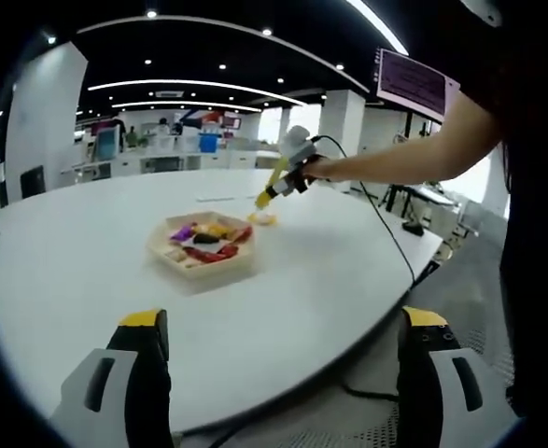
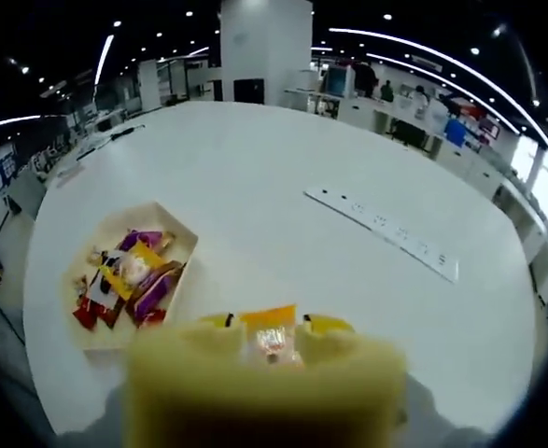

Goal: Place the target food into the container with the food tongs after gripping and lifting it, then release it inside without dropping or visibly crushing the food.

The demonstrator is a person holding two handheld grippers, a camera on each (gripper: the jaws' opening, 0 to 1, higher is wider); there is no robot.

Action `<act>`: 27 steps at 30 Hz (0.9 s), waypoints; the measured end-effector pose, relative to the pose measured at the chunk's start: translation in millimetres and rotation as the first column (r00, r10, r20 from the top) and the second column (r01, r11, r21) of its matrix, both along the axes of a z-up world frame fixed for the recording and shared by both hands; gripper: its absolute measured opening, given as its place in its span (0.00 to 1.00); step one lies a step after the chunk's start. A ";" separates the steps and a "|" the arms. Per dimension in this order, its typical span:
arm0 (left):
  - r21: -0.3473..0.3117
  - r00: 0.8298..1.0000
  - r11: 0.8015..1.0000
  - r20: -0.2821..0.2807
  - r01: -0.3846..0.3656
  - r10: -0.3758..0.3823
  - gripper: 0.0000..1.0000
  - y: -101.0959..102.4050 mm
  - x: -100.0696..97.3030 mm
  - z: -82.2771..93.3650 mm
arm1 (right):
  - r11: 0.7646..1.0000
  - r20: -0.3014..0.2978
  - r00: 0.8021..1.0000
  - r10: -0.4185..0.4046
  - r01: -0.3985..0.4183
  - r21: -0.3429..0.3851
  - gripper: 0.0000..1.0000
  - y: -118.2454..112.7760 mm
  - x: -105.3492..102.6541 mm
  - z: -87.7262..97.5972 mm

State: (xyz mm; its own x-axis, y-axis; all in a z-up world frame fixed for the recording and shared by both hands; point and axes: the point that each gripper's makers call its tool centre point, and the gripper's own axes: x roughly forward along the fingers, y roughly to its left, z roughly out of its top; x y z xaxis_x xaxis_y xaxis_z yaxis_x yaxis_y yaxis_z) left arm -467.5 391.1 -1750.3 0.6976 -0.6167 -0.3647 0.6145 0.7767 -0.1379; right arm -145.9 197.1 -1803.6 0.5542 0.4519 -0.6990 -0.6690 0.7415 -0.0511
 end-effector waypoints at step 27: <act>0.024 1.000 1.000 -0.024 -0.020 0.021 0.98 2.9 1.7 -5.4 | 0.999 -0.002 1.000 0.006 -0.006 -0.033 0.20 -13.1 -1.2 -15.0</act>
